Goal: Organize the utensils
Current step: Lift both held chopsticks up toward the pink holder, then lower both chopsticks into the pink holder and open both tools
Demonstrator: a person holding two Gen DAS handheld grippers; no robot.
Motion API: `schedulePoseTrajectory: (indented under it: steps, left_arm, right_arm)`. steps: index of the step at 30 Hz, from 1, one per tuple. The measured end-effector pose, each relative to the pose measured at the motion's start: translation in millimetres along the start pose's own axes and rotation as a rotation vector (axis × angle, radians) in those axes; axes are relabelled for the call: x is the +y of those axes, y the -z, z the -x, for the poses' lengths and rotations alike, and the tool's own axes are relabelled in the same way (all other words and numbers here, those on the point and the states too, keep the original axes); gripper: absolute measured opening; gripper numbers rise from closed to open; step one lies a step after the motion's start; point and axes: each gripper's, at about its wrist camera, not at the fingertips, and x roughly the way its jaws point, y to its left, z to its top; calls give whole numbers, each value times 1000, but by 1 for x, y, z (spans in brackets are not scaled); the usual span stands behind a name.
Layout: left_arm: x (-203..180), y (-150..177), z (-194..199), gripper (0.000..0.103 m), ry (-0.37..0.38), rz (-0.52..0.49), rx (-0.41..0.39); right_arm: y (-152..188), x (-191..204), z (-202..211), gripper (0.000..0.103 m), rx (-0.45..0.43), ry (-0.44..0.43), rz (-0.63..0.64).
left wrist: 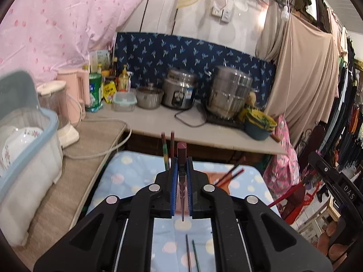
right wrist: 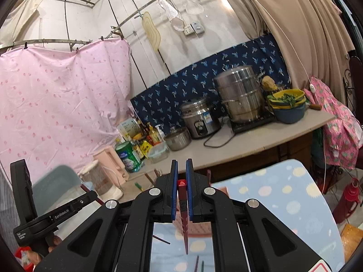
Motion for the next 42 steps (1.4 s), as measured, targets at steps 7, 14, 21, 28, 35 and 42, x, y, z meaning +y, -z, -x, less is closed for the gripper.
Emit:
schedulePoseTrajectory:
  steps: [7, 14, 21, 28, 35, 42]
  left_arm:
    - [-7, -43, -13, 7, -13, -5, -102]
    - [-7, -58, -44, 7, -28, -3, -114]
    - [2, -49, -75, 7, -36, 9, -76]
    - [7, -27, -103, 7, -45, 9, -14]
    - [16, -13, -120, 8, -57, 22, 31]
    - [18, -8, -117, 10, -80, 10, 28]
  right_arm:
    - [-48, 14, -26, 7, -83, 18, 31]
    - [-72, 17, -66, 7, -99, 37, 45]
    - [-65, 13, -102, 7, -86, 64, 63]
    - [-31, -5, -137, 7, 5, 93, 57]
    - [-8, -8, -154, 7, 66, 114, 83]
    - [0, -12, -153, 11, 87, 111, 81]
